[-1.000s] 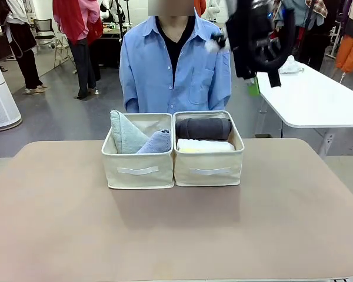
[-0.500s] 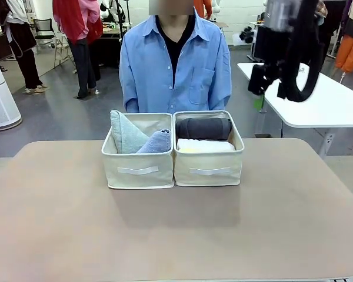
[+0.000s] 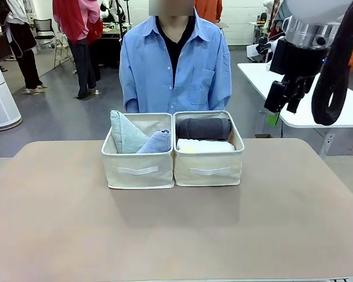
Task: Sort the towels based on their folding style.
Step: Pick up another triangle-folded towel from the table and place it in the left Fabric basket.
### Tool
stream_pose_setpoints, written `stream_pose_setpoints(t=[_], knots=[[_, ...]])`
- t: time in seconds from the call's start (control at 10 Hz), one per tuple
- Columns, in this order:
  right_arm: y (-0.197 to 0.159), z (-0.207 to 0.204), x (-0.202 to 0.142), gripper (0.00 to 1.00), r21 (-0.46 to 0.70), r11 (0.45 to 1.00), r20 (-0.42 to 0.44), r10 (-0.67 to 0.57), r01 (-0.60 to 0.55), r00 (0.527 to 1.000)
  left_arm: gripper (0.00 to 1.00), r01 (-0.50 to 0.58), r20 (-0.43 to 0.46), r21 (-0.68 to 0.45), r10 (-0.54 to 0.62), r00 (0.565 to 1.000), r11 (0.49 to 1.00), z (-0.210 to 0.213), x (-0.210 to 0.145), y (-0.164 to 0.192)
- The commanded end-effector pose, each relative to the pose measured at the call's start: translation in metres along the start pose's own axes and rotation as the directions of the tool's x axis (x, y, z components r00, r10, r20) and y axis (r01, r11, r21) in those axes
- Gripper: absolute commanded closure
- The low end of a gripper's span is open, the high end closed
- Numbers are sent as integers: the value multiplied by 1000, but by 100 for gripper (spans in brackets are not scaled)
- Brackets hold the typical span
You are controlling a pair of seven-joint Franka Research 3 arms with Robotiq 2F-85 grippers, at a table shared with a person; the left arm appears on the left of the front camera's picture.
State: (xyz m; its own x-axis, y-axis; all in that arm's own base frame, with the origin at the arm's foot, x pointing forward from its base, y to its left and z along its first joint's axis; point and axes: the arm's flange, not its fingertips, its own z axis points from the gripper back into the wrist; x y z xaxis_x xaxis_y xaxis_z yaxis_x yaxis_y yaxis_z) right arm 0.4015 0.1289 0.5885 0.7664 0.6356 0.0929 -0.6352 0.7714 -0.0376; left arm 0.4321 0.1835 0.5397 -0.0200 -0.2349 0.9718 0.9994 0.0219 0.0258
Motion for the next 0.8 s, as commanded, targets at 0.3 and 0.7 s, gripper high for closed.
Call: stream_pose_setpoints(t=[0.3, 0.7], knots=[[-11, 15, -3, 0, 295, 888, 99, 338, -352, 936, 0, 1, 4, 0, -1, 1000, 1000, 1, 2, -2], [-132, 37, -113, 0, 181, 526, 732, 493, -831, 471, 0, 1, 4, 0, -1, 1000, 1000, 1, 2, -2]])
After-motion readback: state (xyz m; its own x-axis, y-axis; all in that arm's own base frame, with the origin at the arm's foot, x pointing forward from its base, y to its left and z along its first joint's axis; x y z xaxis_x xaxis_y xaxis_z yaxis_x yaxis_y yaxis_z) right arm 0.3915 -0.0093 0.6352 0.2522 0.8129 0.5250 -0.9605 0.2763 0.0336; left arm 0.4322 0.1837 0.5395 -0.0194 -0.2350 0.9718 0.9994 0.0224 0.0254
